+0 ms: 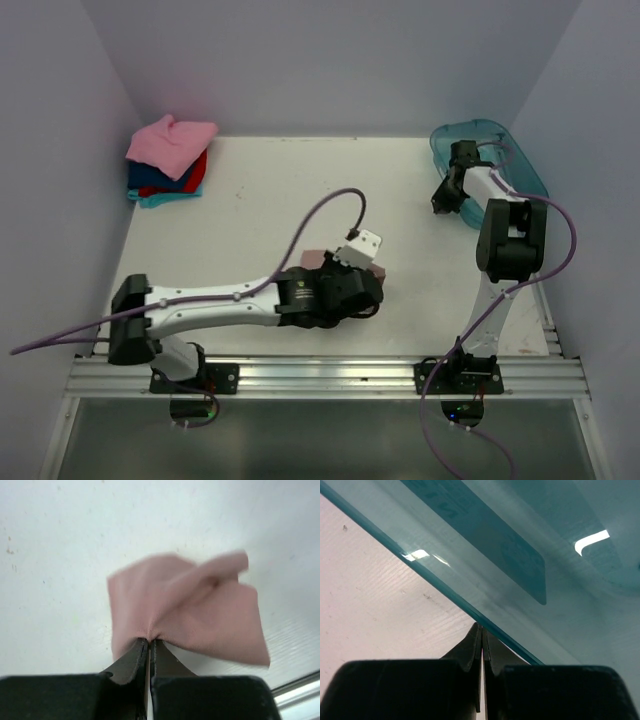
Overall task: Fold and stack the t-shirts
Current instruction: Flatten out the tshirt
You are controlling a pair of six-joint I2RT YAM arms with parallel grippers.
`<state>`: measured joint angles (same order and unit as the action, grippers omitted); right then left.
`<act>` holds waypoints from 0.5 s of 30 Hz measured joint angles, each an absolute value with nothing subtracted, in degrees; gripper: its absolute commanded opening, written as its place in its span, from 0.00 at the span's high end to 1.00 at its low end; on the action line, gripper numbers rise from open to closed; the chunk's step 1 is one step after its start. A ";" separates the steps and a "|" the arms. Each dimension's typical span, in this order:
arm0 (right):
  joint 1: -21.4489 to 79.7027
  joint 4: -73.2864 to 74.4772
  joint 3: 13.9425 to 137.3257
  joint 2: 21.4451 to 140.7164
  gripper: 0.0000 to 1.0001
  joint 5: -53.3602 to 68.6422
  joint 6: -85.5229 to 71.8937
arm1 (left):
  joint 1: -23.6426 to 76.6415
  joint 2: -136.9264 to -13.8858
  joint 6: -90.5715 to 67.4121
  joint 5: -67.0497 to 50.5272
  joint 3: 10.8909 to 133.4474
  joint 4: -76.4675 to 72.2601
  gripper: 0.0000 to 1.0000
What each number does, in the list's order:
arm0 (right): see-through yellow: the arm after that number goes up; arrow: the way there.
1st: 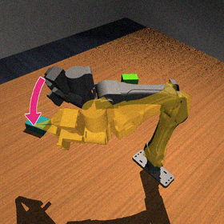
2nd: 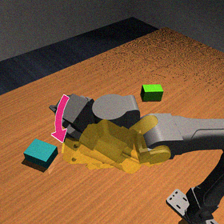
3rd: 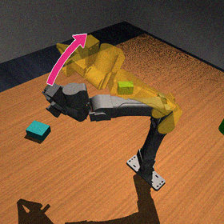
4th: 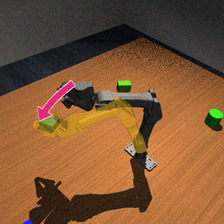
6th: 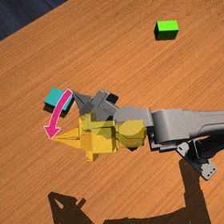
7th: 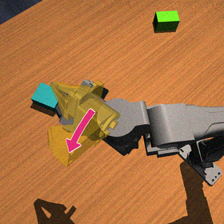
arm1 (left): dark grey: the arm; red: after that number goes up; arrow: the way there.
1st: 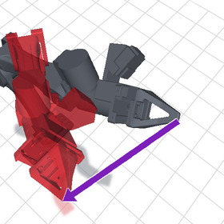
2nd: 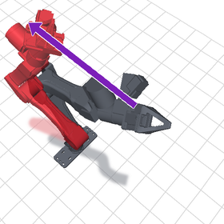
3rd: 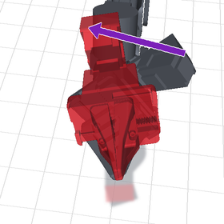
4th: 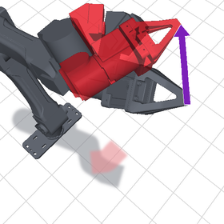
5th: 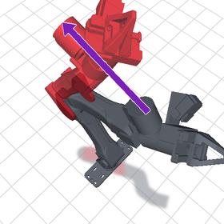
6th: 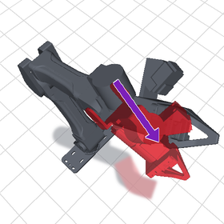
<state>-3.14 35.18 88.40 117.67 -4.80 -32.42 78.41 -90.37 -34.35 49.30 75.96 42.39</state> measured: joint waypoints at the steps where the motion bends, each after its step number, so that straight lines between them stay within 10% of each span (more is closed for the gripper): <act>1: -3.16 34.79 88.12 117.64 1.00 -4.21 -32.27 | 78.43 -87.46 -34.13 49.58 77.21 43.07 1.00; 7: -2.59 33.50 86.63 117.08 0.96 0.99 -29.47 | 78.52 -72.90 -33.34 51.55 86.80 47.66 1.00; 10: 0.49 33.43 84.75 114.69 0.51 2.81 -27.11 | 78.00 -69.87 -33.19 51.13 88.77 47.77 1.00; 15: 14.04 33.43 79.33 104.64 0.39 4.91 -23.07 | 64.64 -62.76 -32.08 41.56 80.42 42.39 1.00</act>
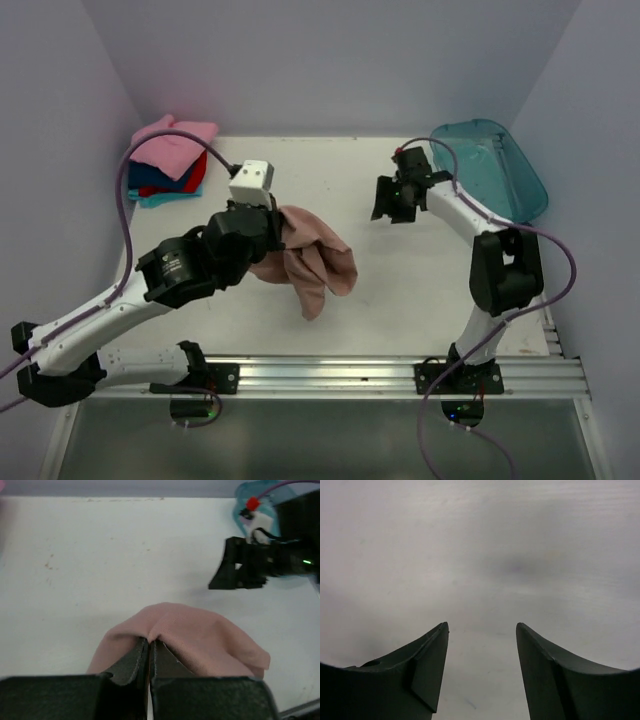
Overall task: Fold and stack the t-shirts
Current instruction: Flatten out the tshirt
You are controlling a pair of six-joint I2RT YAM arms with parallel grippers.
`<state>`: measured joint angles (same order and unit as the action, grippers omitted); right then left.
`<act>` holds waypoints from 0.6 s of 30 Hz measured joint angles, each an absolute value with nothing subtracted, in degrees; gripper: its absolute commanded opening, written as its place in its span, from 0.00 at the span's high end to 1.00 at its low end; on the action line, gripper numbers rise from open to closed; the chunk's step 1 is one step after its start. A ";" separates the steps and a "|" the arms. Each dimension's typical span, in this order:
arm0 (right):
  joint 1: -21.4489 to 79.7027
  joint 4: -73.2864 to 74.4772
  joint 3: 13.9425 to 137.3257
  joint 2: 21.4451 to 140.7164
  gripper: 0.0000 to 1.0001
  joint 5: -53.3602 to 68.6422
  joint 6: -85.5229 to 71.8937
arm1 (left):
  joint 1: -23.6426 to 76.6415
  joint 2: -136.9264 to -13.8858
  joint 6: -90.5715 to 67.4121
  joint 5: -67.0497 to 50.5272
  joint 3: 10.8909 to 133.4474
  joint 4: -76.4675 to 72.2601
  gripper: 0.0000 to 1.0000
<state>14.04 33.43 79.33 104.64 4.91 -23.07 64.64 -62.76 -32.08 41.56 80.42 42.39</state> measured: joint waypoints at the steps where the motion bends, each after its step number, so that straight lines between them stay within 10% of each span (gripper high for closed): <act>1: 17.37 32.71 77.17 101.47 0.39 5.63 -22.87 | 59.79 -61.28 -32.14 39.40 76.93 40.77 1.00; 8: 26.09 32.77 59.61 78.78 0.41 6.90 -23.59 | 47.16 -60.62 -32.34 29.80 58.67 35.27 1.00; 18: 32.27 29.50 47.11 64.10 0.27 12.40 -25.56 | 46.89 -64.40 -31.57 24.97 63.88 32.21 1.00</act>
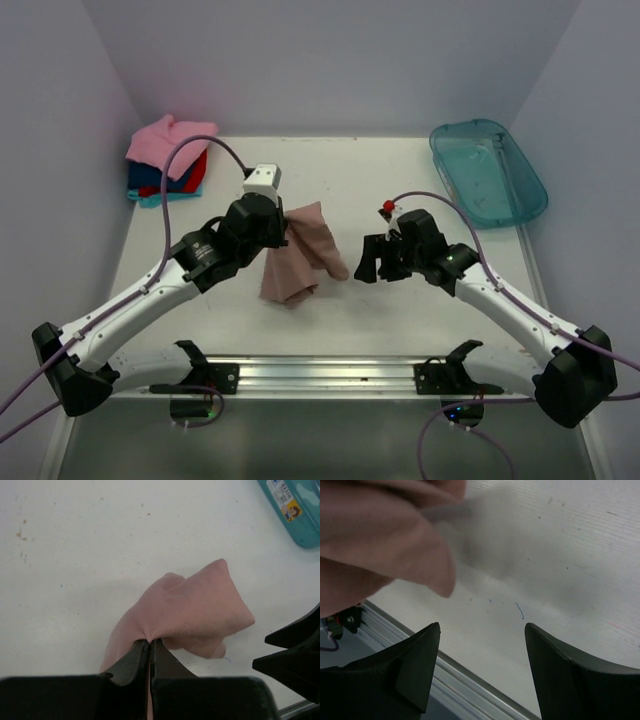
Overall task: Fold and stack the t-shirts
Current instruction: Flatten out the tshirt
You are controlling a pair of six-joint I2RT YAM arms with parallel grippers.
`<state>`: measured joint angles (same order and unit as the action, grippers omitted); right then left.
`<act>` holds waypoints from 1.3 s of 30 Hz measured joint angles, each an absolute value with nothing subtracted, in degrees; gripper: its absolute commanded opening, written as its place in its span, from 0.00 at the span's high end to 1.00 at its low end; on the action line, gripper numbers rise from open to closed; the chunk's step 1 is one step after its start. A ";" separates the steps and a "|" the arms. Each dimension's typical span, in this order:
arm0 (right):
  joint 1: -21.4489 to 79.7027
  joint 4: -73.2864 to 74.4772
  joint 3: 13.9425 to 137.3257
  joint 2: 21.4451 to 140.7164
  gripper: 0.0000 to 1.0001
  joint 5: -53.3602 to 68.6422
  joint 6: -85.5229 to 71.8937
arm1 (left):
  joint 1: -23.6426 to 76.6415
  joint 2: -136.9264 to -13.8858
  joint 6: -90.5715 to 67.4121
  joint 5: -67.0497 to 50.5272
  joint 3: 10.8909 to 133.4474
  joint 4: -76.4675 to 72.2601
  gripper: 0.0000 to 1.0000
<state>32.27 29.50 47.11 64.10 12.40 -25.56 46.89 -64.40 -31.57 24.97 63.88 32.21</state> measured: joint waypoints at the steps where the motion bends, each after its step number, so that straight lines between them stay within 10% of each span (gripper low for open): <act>1: 32.75 28.67 47.00 64.12 0.27 12.60 -25.74 | 46.89 -64.64 -31.40 24.56 64.97 32.21 1.00; 24: 34.81 25.74 46.81 66.92 0.29 -8.71 -28.80 | 46.81 -62.41 -36.75 -3.09 62.26 22.31 1.00; 27: 34.76 28.23 47.57 65.56 0.26 -12.84 -29.74 | 45.23 -59.88 -38.68 -2.31 61.14 20.47 0.78; 30: 34.72 30.74 49.01 65.52 0.21 -15.18 -30.26 | 37.06 -57.54 -40.64 -1.23 58.13 19.20 0.07; 31: 34.72 31.44 49.43 65.49 0.20 -15.66 -30.37 | 33.01 -57.76 -41.06 -1.04 57.04 18.85 0.00; 39: 34.72 32.84 49.50 65.32 0.20 -16.05 -30.41 | 23.75 -72.01 -43.94 -0.86 43.99 17.52 0.00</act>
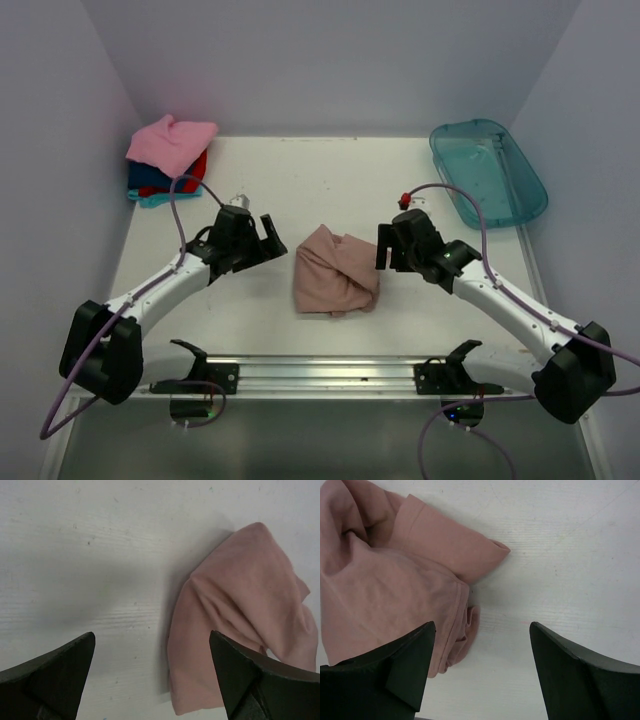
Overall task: Fold and stack the t-shirts
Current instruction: Flatten out the tshirt
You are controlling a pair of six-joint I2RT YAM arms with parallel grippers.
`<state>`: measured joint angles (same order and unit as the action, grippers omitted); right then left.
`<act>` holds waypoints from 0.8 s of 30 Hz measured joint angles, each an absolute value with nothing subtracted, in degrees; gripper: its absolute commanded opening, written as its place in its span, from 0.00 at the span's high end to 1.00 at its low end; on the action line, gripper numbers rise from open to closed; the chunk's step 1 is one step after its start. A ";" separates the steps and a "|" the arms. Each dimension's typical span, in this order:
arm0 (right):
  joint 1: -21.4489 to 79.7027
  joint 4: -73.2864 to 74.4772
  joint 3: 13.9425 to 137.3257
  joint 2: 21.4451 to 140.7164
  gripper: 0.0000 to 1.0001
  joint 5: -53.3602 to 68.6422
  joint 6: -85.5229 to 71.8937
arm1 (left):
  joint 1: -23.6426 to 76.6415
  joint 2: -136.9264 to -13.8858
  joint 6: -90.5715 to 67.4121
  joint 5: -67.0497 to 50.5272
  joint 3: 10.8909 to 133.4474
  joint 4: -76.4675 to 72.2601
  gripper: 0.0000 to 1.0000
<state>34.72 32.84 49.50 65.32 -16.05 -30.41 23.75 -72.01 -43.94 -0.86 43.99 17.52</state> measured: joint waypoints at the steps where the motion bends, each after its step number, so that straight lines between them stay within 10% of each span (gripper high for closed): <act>1: 34.72 32.88 49.36 65.32 0.20 -16.08 -30.41 | 23.75 -72.01 -44.12 -1.34 42.54 17.82 0.00; 12: 34.00 31.79 48.95 71.50 0.23 -19.99 -31.18 | 42.59 -68.64 -38.54 -3.42 47.57 12.56 0.00; 24: 17.74 36.45 48.18 60.45 0.24 -28.99 -37.06 | 64.36 -96.64 -30.37 17.52 61.58 15.27 0.03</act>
